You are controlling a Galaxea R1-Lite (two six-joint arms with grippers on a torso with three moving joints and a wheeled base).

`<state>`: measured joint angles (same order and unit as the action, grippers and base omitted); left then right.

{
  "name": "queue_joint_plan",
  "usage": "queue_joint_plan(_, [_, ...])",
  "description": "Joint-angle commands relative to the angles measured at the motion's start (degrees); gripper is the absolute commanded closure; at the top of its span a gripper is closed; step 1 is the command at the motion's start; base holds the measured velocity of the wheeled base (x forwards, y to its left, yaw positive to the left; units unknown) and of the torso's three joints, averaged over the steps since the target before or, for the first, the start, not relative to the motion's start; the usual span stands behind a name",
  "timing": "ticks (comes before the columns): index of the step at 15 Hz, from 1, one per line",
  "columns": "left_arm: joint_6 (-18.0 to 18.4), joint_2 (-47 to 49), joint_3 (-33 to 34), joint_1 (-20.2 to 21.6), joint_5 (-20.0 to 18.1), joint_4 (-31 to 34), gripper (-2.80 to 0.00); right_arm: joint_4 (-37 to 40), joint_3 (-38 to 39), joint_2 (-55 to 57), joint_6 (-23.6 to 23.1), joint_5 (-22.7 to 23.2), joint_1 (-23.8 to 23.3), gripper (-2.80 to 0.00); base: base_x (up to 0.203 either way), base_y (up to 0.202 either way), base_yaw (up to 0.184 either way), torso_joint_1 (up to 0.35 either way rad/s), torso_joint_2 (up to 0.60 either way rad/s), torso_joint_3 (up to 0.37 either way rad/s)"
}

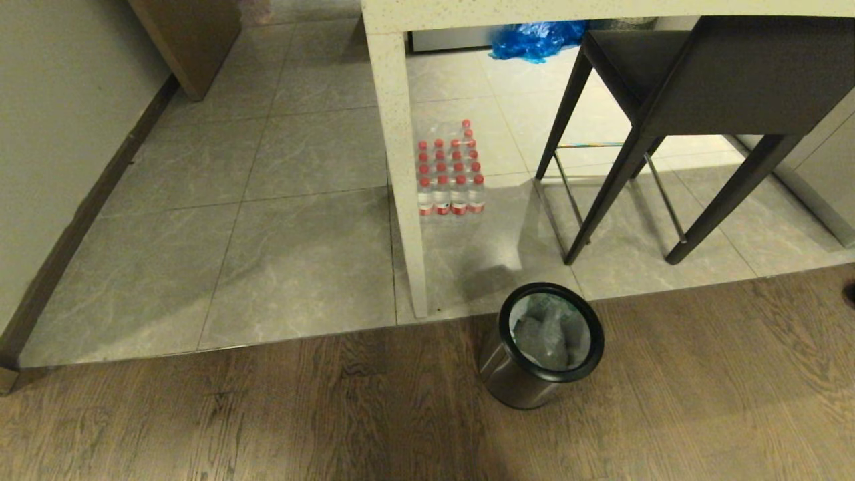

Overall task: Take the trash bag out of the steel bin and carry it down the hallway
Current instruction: Place the outer trash can on the ground

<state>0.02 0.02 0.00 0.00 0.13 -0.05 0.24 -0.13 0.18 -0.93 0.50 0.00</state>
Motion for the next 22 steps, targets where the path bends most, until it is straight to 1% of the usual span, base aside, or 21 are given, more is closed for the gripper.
queue_joint_plan(1, [0.0, 0.1, 0.0, 0.0, 0.0, 0.0, 0.00, -0.1, 0.0, -0.1, 0.0, 0.0, 0.0, 0.00, 0.072, 0.000, -0.002, 0.002, -0.01, 0.002])
queue_joint_plan(3, [0.3, 0.1, 0.0, 0.0, 0.0, 0.0, 0.00, -0.1, 0.0, -0.1, 0.0, 0.0, 0.0, 0.00, 0.098, 0.000, -0.002, 0.002, 0.00, 0.000])
queue_joint_plan(8, [0.1, 0.1, 0.0, 0.0, 0.0, 0.0, 0.00, -0.3, 0.1, -0.2, -0.3, -0.2, 0.0, 0.00, 0.000, 0.000, 0.000, 0.000, 0.00, 0.000])
queue_joint_plan(9, [0.1, 0.1, 0.0, 0.0, 0.0, 0.0, 0.00, -0.7, -1.2, -0.2, -0.4, -0.3, 0.0, 0.00, 0.000, 0.000, 0.000, 0.000, 0.00, 0.000])
queue_joint_plan(11, [0.1, 0.1, 0.0, 0.0, 0.0, 0.0, 0.00, 1.7, -9.7, 1.8, -0.6, -0.7, 0.0, 0.00, 0.000, 0.000, 0.000, 0.000, 0.00, 0.000])
queue_joint_plan(12, [0.1, 0.1, 0.0, 0.0, 0.0, 0.0, 0.00, 4.7, -17.0, 5.0, -0.5, -0.8, 0.0, 0.00, 0.000, 0.000, 0.000, 0.000, 0.00, 0.000])
queue_joint_plan(14, [0.1, 0.1, 0.0, 0.0, 0.0, 0.0, 0.00, 12.9, -32.7, 16.6, 1.0, -1.9, 0.0, 0.00, 0.000, 0.000, 0.000, 0.000, 0.00, 0.000])
queue_joint_plan(16, [0.1, 0.1, 0.0, 0.0, 0.0, 0.0, 0.00, 20.0, -44.2, 32.3, 4.4, -3.3, 0.0, 0.00, 0.000, 0.000, 0.000, 0.000, 0.00, 0.000])
queue_joint_plan(18, [0.1, 0.1, 0.0, 0.0, 0.0, 0.0, 0.00, 24.0, -52.4, 48.8, 8.4, -4.0, 0.0, 0.00, 0.000, 0.000, 0.000, 0.000, 0.00, 0.000])
queue_joint_plan(20, [0.1, 0.1, 0.0, 0.0, 0.0, 0.0, 0.00, 26.0, -57.9, 64.5, 12.1, -4.3, 0.0, 0.00, 0.000, 0.000, 0.000, 0.000, 0.00, 0.000])
queue_joint_plan(21, [0.1, 0.1, 0.0, 0.0, 0.0, 0.0, 0.00, 25.7, -59.3, 70.5, 13.4, -4.3, 0.0, 0.00, 0.000, 0.000, 0.000, 0.000, 0.00, 0.000])
queue_joint_plan(22, [0.1, 0.1, 0.0, 0.0, 0.0, 0.0, 0.00, 23.5, -59.8, 76.1, 14.6, -4.2, 0.0, 0.00, 0.000, 0.000, 0.000, 0.000, 0.00, 0.000])
